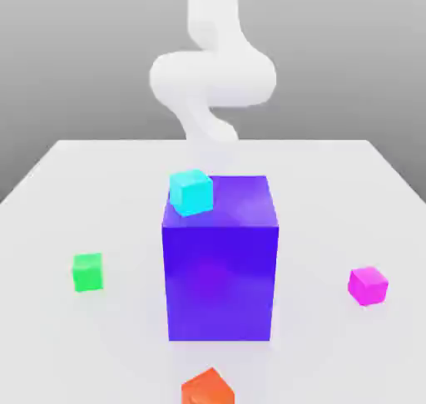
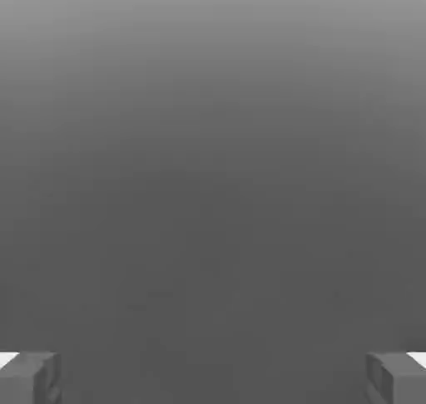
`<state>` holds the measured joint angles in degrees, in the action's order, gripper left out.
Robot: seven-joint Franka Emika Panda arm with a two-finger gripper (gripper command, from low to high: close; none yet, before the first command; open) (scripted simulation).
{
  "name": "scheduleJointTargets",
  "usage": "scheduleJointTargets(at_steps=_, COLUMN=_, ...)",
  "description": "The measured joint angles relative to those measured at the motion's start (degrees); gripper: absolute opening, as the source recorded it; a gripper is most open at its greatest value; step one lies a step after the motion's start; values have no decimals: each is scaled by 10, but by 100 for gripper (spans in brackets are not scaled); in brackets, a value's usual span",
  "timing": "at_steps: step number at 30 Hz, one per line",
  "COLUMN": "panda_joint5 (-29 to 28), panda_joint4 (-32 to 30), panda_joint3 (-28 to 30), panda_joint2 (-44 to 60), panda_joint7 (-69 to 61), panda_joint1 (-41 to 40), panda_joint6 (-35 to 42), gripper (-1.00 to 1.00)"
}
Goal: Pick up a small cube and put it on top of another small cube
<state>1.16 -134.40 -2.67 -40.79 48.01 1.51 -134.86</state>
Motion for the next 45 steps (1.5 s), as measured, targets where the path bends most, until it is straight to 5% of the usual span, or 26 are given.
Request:
scheduleJointTargets(at_steps=13, panda_joint5=19, panda_joint4=-140, panda_joint3=-176, panda_joint2=269, panda_joint7=148, panda_joint1=78, panda_joint6=-166, gripper=0)
scheduleJointTargets(at_steps=19, panda_joint5=-42, panda_joint4=-203, panda_joint3=-244, panda_joint2=400, panda_joint7=265, panda_joint1=121, panda_joint6=-241, gripper=0)
scheduleJointTargets(at_steps=22, panda_joint5=-107, panda_joint4=-224, panda_joint3=-233, panda_joint2=468, panda_joint7=341, panda_joint1=161, panda_joint6=-279, gripper=0)
scheduleJointTargets(at_steps=27, panda_joint5=-230, panda_joint4=-204, panda_joint3=-109, panda_joint2=573, panda_joint7=439, panda_joint1=262, panda_joint6=-354, gripper=0)
scheduleJointTargets(at_steps=28, panda_joint5=-246, panda_joint4=-199, panda_joint3=-83, panda_joint2=591, panda_joint7=452, panda_joint1=285, panda_joint6=-368, gripper=-100)
scheduleJointTargets(at_steps=35, panda_joint5=-249, panda_joint4=-199, panda_joint3=-77, panda_joint2=594, panda_joint7=454, panda_joint1=291, panda_joint6=-373, gripper=-100)
scheduleJointTargets(at_steps=42, panda_joint5=-88, panda_joint4=-220, panda_joint3=-184, panda_joint2=471, panda_joint7=325, panda_joint1=221, panda_joint6=-284, gripper=-100)
scheduleJointTargets(at_steps=45, panda_joint5=-64, panda_joint4=-197, panda_joint3=-164, panda_joint2=441, panda_joint7=270, panda_joint1=170, panda_joint6=-272, gripper=-100)
